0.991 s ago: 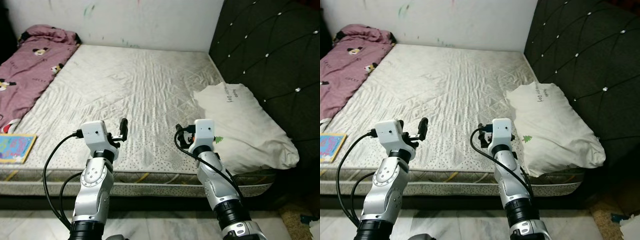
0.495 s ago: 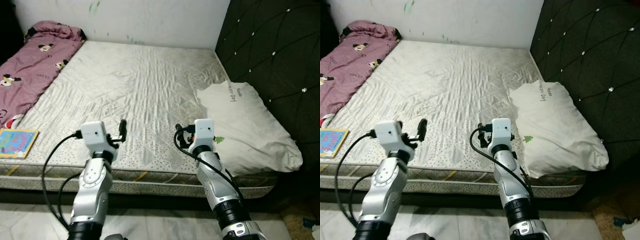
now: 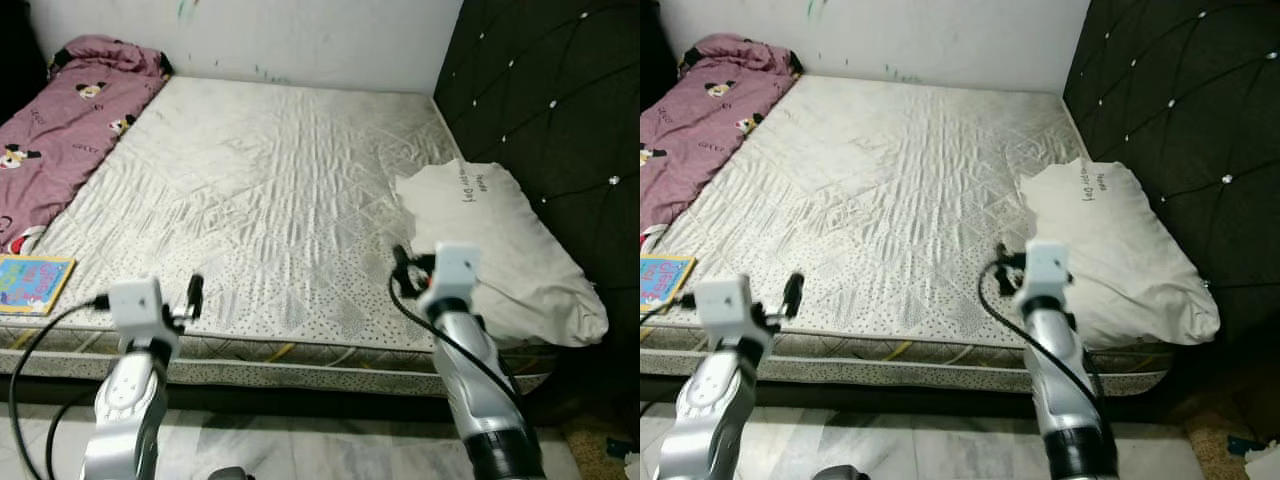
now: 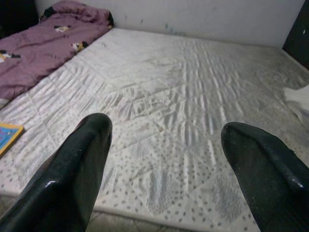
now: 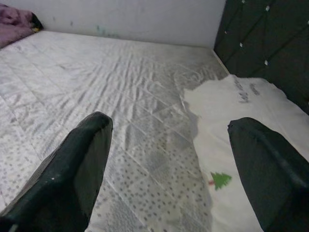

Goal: Clean up the room

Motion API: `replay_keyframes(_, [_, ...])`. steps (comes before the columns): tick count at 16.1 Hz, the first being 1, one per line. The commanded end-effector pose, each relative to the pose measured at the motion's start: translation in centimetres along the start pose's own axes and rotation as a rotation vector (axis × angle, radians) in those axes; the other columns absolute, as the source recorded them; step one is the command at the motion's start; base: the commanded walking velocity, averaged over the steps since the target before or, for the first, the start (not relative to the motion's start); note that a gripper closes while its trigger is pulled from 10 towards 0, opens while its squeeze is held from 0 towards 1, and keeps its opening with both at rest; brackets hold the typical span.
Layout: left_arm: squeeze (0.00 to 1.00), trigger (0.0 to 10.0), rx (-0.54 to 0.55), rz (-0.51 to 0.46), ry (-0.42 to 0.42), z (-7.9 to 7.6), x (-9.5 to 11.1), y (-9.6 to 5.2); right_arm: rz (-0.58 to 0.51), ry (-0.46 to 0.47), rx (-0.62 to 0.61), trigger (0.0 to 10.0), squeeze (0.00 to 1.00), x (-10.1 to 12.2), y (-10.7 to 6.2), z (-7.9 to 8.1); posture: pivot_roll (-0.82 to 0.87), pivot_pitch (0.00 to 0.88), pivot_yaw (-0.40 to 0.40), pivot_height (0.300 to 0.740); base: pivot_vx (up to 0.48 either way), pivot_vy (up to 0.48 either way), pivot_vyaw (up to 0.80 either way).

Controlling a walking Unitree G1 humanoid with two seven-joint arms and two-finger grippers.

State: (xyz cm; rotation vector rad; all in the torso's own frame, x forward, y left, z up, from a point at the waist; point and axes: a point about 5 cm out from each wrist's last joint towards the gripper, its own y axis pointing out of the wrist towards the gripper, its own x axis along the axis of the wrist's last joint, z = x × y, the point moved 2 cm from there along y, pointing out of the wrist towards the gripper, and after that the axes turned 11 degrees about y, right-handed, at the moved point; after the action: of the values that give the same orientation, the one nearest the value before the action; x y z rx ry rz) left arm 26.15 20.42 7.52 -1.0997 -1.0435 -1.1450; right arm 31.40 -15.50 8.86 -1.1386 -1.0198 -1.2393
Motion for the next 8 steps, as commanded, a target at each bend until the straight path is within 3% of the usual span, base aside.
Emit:
replay_keyframes(1, [0.00, 10.0, -0.023, -0.016, 0.016, -0.24, 0.57, 0.06, -0.030, 0.006, -0.028, 10.0, 0.00, 0.93, 0.03, -0.47, 0.09, 0.000, -0.035, 0.740, 0.000, 0.000, 0.00])
replay_keyframes(8, [0.00, 10.0, -0.063, -0.005, 0.009, -0.08, 0.38, -0.14, -0.031, -0.014, -0.053, 10.0, 0.00, 1.59, -0.16, -1.19, 0.09, 0.000, -0.024, 0.740, 0.000, 0.000, 0.00])
